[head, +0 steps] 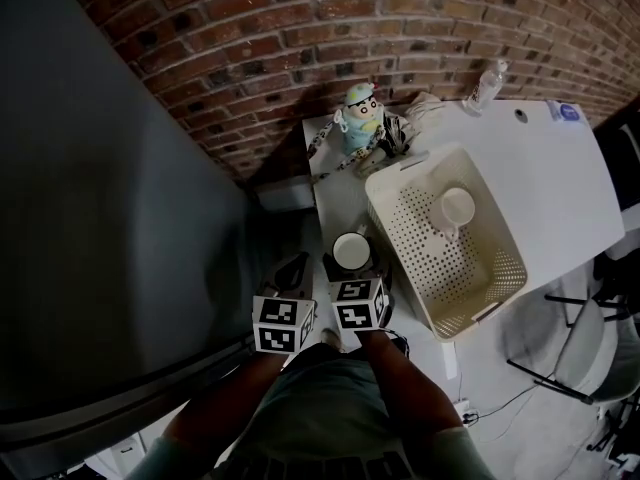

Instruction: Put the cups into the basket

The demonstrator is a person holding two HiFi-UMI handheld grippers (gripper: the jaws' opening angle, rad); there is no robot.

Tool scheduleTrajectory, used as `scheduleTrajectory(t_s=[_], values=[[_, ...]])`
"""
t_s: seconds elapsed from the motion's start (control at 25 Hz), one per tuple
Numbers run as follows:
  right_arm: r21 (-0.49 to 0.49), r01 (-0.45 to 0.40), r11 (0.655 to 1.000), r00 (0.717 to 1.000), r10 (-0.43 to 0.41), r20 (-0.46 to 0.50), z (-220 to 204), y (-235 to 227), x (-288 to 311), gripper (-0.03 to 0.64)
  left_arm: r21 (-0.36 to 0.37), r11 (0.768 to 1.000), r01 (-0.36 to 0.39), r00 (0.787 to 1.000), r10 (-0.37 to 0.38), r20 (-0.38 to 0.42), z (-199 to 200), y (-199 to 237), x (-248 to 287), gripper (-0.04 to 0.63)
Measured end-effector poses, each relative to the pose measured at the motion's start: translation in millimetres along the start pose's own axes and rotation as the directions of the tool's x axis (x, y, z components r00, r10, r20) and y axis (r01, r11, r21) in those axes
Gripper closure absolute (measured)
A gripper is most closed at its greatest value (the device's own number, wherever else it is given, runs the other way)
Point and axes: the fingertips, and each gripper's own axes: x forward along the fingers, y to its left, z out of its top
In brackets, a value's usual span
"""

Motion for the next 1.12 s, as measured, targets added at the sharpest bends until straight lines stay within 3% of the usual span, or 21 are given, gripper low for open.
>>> scheduleTrajectory(t_s=[0.24,0.52,0.84,1.12], values=[[0.005,-0.066,0.998,0.996,0.066,0.054,22.0,21.7,-37.3,0.229,-0.032,0.999,-0.006,1.000,0.006,0.006,3.8,-6.7,-14.4,0.597],[-0.015,-0.117,0.993,0.983,0.118,0.142,59.6,24.8,-106.8,0.229,-0.080,0.997,-0.002,0.997,0.008,0.075,31.0,-19.0,-41.4,0.597],[-0.027,-0.097,0.995,0.975,0.101,0.197,82.4,-19.9,-179.5,0.229,-0.075,0.996,0.050,0.988,-0.038,0.148,61.0,-69.2,-55.5,0.597],[-0.099,-0.102,0.990,0.976,0.118,0.182,82.6,-78.5,-206.2,0.229,-0.039,0.996,0.083,0.980,-0.074,0.183,85.2,-119.9,-45.5,0.597]])
